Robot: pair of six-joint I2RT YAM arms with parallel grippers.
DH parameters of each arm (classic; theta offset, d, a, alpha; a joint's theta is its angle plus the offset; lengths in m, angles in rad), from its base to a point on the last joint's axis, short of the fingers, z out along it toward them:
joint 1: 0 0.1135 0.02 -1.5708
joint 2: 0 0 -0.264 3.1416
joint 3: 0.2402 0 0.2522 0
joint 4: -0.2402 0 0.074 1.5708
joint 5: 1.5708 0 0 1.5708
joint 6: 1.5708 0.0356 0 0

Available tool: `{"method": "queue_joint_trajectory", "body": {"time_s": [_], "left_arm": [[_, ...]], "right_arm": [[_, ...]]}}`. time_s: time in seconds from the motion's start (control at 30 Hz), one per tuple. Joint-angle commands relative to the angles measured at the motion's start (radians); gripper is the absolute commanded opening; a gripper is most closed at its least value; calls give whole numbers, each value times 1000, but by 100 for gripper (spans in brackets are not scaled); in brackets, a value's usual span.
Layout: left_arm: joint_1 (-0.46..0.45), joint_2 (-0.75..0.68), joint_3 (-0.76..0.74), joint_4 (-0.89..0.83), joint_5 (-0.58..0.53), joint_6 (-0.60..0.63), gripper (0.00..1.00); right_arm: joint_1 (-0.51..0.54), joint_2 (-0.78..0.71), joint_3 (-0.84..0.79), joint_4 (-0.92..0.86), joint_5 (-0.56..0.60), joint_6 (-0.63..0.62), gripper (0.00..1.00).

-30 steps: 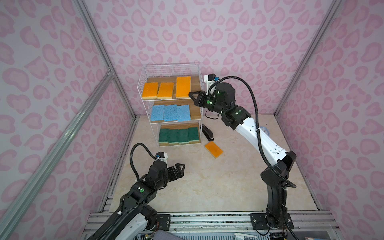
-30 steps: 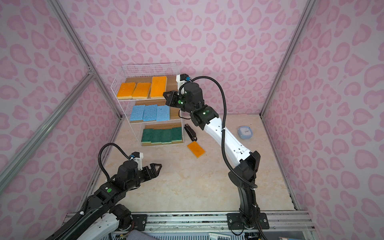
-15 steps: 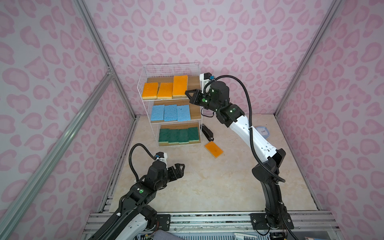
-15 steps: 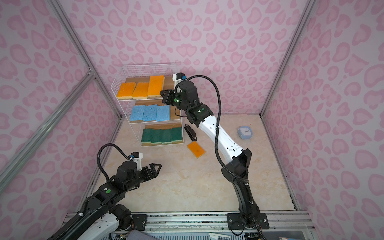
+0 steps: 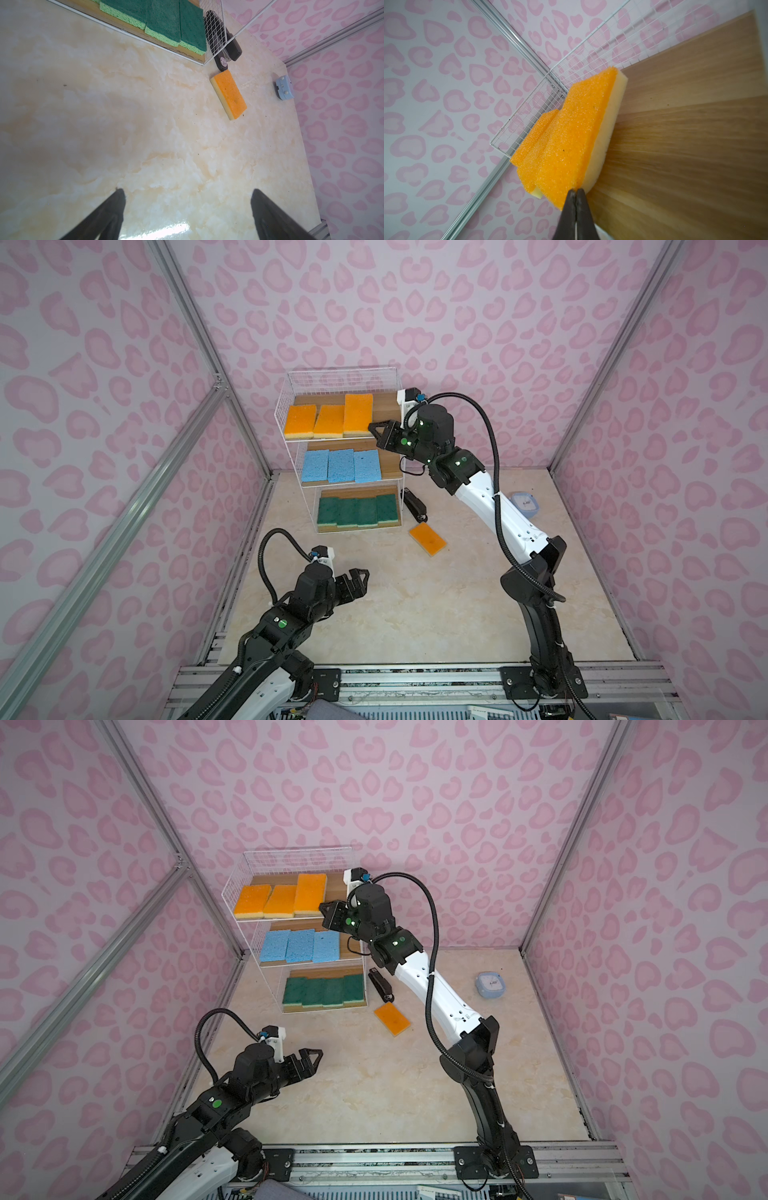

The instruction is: Place and organize the cleaning sponges onto the shelf

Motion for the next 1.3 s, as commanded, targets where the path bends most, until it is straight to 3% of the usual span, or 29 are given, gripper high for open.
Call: {"method": "queue_joint_trajectory", "body": {"time_s": [0.0, 0.1, 0.33, 0.63, 0.83, 0.93, 1.13, 1.27], "left_arm": [[1, -9, -1, -9, -9, -1, 95], [1, -14, -1, -16, -10, 0, 95], [1, -18, 0, -18, -11, -1, 96], [1, 16, 10, -7, 4, 22, 96], [0, 81, 27, 37, 23, 32, 92], [-8, 131, 43, 72, 30, 34, 87], [-38, 254, 72, 157, 24, 33, 77], [-44, 334, 94, 201, 24, 38, 76]], "right_arm": [[2, 33, 35, -7, -23, 19, 5], [3, 36, 38, -2, -22, 22, 10], [3, 12, 20, -1, -9, 10, 48], [7, -93, -134, 60, -11, -11, 69], [21, -173, -246, 85, -31, -36, 74], [27, -261, -381, 128, -37, -48, 74], [-3, -555, -868, 234, 3, -98, 72], [-126, -711, -1180, 292, -53, -95, 69]]}}
